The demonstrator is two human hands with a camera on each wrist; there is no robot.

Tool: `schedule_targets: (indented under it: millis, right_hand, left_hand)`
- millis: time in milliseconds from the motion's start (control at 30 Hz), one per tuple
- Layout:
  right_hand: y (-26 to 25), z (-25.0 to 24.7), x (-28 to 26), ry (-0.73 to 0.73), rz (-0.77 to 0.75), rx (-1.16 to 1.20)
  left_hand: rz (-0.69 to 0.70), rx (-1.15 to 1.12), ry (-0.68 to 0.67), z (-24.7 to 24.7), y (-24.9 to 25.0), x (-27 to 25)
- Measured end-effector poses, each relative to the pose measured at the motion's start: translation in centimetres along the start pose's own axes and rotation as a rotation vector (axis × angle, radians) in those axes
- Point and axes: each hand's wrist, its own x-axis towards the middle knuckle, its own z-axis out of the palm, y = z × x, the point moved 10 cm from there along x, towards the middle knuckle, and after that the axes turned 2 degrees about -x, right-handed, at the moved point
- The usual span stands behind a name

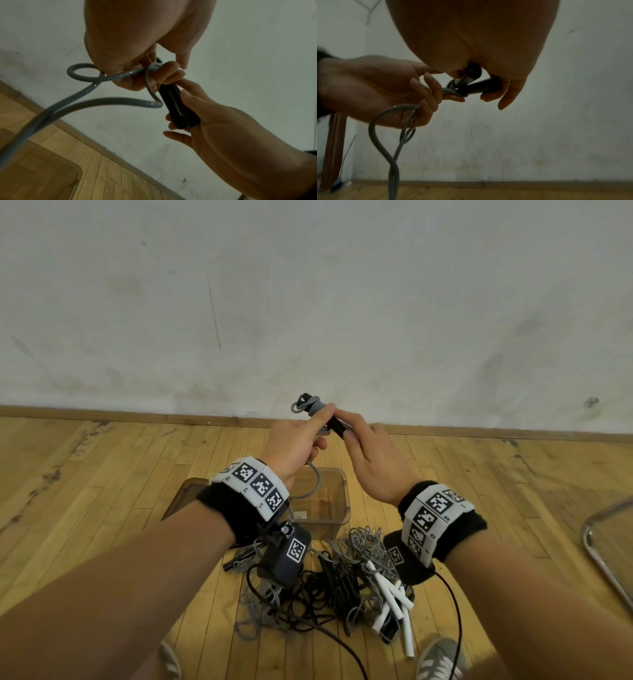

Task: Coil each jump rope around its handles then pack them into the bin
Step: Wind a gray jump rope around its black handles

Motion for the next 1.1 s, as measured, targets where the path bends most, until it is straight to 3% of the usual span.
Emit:
schedule_targets:
  millis: [133, 267, 333, 400, 467, 700, 900, 1000, 1100]
  right_hand:
    - [-0.3, 0.0, 0.1, 0.012, -0.020, 0.214]
    - [1.7, -0.7, 0.3, 0.060, 0.199, 0.554]
    - [2.5, 0.3, 0.0, -0.032, 0.333, 0.799]
    - [2.0, 1.2, -0.3, -0.133, 0.369, 0.888]
    - [1.4, 1.0, -0.3, -0.149, 0.321, 0.839]
    - [1.6, -1.3, 0.6, 0.006, 0.162, 0.461]
    - [2.7, -1.8, 0.7, 0.110, 0.142, 0.209]
    - [2.8, -2.2, 0.6, 0.130, 0.157, 0.122]
    - [2.9, -3.1, 0.5, 0.156, 0.177, 0.006]
  left_hand:
    - [0.043, 0.017, 0.051, -0.7, 0.4, 0.2]
    - [0.021, -0.023, -0.014, -0.2, 0.8, 0.2]
    - [0.013, -0.061, -0.066, 0.6, 1.0, 0.0]
    - [0.040, -0.063, -0.112, 1.2, 1.3, -0.1]
    - [0.064, -0.015, -0.126, 1.3, 1.5, -0.2]
    - [0.108, 0.103, -0.058, 0.3, 1.3, 0.2]
    - [0.095, 0.148, -0.098, 0.6, 1.4, 0.1]
    - [0.189, 0.396, -0.125, 0.9, 2.0, 0.0]
    - [0.192, 0.405, -0.167, 1.4, 1.9, -0.2]
